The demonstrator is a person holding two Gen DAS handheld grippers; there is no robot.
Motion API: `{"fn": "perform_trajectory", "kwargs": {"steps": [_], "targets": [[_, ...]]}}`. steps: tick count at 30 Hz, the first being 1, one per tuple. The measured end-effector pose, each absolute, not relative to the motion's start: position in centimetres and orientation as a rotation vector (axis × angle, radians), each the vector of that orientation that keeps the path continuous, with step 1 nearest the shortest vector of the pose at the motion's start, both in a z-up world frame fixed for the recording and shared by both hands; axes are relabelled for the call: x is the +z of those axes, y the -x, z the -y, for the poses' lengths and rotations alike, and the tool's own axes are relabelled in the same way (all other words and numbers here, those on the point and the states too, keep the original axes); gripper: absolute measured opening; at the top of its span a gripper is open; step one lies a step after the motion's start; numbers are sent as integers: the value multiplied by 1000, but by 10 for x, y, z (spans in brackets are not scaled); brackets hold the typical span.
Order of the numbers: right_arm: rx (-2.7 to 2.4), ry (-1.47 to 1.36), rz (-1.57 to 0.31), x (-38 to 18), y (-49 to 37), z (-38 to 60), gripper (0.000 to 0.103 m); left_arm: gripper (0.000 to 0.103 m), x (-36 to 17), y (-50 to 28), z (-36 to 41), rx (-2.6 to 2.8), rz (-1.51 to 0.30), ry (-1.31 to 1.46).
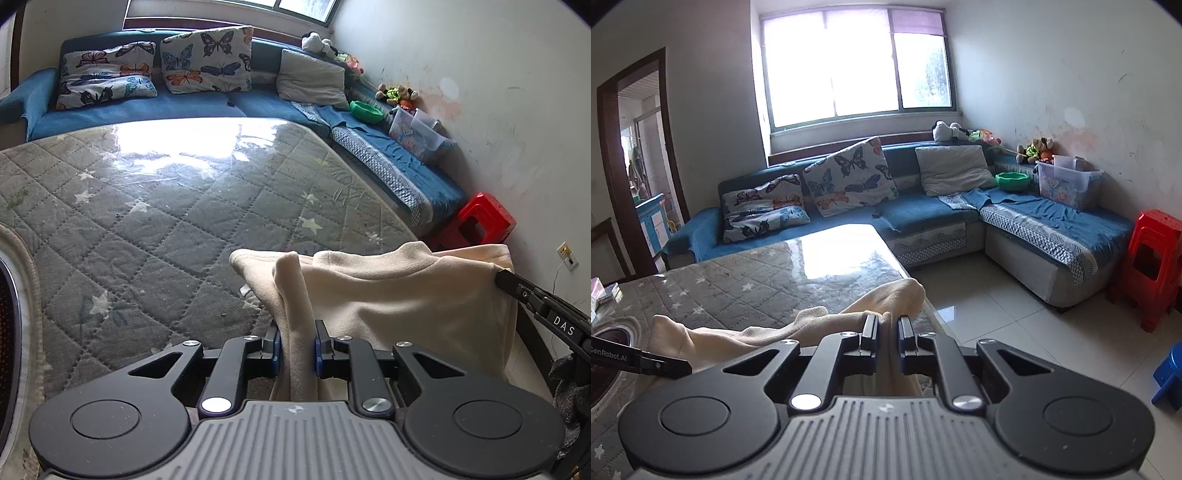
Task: Fold clothes
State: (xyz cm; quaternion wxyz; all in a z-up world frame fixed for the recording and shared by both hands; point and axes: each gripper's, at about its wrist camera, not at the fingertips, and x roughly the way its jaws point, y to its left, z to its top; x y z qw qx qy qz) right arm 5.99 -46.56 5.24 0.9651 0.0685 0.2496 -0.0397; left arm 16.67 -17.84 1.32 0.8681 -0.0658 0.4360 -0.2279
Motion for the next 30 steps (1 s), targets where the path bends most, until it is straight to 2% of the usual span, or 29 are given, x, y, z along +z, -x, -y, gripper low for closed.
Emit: {"fn": "perform_trajectory", "kwargs": {"steps": [16,20,24,26,28,30], "targets": [[-88,-141,-625,6,-79,461,10,19,-9,-170,165,-442,-968,124],[-94,-143,-659,-4,-83,458,12,28,-8,-167,157,-429,-966,121],[-110,-124,-651,1,-80,454,17,29,-7,-165,151,-422,-961,123],[-106,-105,-638,6,-76,450,18,38,-5,-165,148,-408,-958,127],[-88,-83,-620,14,-73,445,23,38,-3,-163,147,-397,-942,124],[-48,-75,-611,18,-72,437,23,38,-1,-164,144,-394,-941,129]]}}
